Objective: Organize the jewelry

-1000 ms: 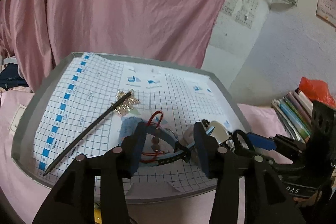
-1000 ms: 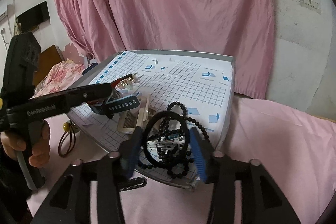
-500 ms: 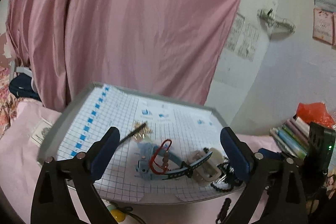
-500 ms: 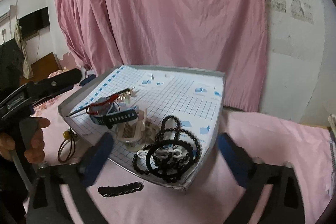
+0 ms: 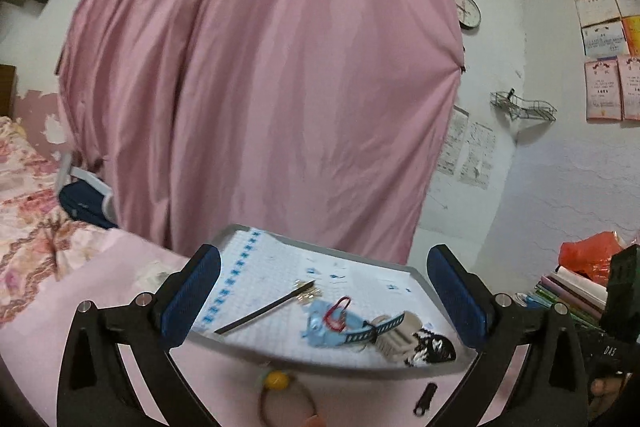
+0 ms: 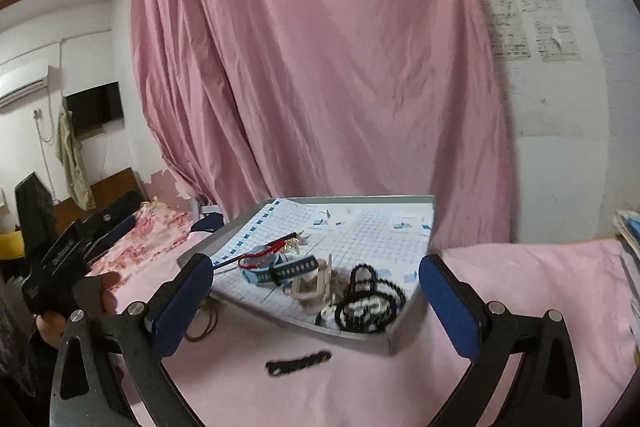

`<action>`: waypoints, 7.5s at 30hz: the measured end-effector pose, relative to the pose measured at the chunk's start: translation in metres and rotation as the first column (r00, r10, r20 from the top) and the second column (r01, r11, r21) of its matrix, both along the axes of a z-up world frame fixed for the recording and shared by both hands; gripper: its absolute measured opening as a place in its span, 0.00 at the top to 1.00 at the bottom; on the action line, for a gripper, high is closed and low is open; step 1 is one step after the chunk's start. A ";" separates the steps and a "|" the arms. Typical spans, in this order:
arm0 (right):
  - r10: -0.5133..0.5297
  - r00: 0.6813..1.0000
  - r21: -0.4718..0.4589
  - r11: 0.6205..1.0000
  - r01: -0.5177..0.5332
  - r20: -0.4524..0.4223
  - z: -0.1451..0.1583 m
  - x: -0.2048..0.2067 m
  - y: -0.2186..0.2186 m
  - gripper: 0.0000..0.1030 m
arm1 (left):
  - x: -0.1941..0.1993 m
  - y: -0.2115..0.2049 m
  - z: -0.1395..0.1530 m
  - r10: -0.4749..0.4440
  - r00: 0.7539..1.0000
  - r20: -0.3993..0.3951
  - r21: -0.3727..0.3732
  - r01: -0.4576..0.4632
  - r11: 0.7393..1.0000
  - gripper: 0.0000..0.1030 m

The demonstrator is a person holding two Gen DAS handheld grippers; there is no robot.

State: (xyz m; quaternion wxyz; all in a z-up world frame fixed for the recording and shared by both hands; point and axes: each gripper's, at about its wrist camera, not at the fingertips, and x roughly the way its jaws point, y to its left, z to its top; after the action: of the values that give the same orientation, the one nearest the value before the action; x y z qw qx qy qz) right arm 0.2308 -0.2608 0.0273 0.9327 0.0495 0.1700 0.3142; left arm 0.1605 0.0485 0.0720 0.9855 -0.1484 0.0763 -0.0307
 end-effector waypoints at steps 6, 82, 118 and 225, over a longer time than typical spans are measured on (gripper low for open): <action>0.019 1.000 -0.039 0.999 -0.019 0.000 -0.009 -0.043 0.010 0.00 | -0.058 0.012 -0.020 0.035 0.998 -0.054 -0.014 -0.036 0.999 0.02; 0.133 0.939 -0.508 0.813 -0.286 -0.317 -0.074 0.030 0.085 0.23 | 0.073 -0.021 -0.085 -0.152 0.746 -0.648 0.091 0.274 0.957 0.64; 0.125 0.935 -0.489 0.825 -0.283 -0.331 -0.075 0.046 0.098 0.45 | 0.071 -0.019 -0.084 -0.322 0.712 -0.624 -0.057 0.370 0.927 0.97; -0.129 0.981 -0.107 0.984 0.146 0.148 -0.008 0.065 0.067 0.00 | 0.067 0.019 -0.016 0.016 0.993 -0.115 0.062 -0.009 0.998 0.02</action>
State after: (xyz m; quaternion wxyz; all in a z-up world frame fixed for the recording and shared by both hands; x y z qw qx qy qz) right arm 0.2958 -0.1934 0.0192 0.9631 -0.0160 0.1183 0.2411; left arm 0.2272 0.0677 0.0561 0.9837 -0.1203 0.1333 -0.0134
